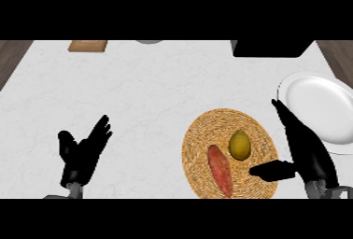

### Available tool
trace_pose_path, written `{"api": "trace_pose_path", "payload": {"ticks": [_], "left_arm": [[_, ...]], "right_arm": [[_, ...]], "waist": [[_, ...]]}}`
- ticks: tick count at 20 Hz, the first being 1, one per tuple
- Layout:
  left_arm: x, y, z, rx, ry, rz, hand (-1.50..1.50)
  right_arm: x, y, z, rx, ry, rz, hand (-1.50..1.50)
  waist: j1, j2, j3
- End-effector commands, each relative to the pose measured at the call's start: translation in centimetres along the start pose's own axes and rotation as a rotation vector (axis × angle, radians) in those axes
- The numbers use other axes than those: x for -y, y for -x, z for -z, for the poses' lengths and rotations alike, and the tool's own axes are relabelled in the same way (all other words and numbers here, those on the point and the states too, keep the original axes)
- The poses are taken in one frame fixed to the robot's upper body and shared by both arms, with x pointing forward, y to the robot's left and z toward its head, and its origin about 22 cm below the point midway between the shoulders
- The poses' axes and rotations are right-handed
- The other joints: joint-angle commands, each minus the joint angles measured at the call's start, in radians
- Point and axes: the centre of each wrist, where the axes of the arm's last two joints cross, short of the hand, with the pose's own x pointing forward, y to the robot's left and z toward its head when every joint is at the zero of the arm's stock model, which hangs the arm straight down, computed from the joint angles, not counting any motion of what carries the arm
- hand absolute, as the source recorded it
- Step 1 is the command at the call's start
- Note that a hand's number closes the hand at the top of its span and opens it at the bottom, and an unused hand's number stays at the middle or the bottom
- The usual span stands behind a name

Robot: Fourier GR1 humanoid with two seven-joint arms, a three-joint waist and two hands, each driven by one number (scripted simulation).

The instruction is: Pick the lemon from the placemat and place it in the plate

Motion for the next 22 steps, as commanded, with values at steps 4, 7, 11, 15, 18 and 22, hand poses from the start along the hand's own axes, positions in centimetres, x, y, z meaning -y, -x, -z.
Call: {"api": "trace_pose_path", "payload": {"ticks": [4, 7, 11, 15, 18, 22], "left_arm": [[0.5, 0.5, 0.6, 0.0, 0.006, -0.009, 0.0], [1.2, 0.3, 0.1, 0.011, 0.015, -0.017, 0.0], [0.5, 0.2, -0.3, 0.006, -0.002, -0.014, 0.0], [-0.1, 0.7, 0.2, -0.016, -0.008, -0.014, 0.0], [-1.1, 0.6, 0.8, 0.003, -0.008, 0.018, 0.0], [1.7, 0.0, 1.1, -0.005, 0.009, -0.013, 0.0]], "right_arm": [[-4.2, -2.9, 0.5, -0.008, -0.079, 0.004, -1.5], [-4.4, -2.3, 1.3, -0.001, -0.079, 0.026, -1.5], [-4.4, -1.9, 1.2, -0.036, -0.056, -0.027, -1.5], [-5.8, -0.4, 3.3, -0.096, -0.066, -0.11, -1.5], [-6.1, -0.3, 3.3, -0.114, -0.048, -0.122, -1.5], [-7.6, 0.3, 1.9, -0.117, -0.068, -0.117, -1.5]], "waist": [[-0.003, 0.0, 0.0], [-0.004, 0.0, 0.001], [-0.005, -0.001, 0.001], [-0.003, 0.0, 0.001], [-0.006, 0.0, 0.0], [-0.008, 0.0, 0.001]]}}
